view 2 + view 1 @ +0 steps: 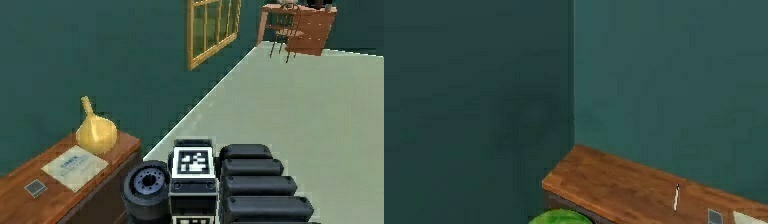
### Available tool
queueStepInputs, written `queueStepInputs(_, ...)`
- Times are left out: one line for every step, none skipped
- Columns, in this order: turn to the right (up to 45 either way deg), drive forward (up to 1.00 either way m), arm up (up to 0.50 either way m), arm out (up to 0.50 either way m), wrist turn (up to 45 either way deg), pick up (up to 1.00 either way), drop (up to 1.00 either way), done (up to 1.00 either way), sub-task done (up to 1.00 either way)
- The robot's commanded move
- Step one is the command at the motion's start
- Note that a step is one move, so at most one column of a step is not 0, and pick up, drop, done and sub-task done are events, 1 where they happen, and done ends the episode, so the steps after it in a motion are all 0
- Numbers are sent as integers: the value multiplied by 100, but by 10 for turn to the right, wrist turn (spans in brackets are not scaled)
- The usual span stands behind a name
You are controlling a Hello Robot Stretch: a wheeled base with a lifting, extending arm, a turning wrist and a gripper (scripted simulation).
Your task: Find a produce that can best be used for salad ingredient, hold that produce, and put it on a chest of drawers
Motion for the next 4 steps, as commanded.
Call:
queueStepInputs(450,0,0,0,0,0,0,0,0)
queueStepInputs(450,0,0,0,0,0,0,0,0)
queueStepInputs(450,0,0,0,0,0,0,0,0)
queueStepInputs(210,0,0,0,0,0,0,0,0)
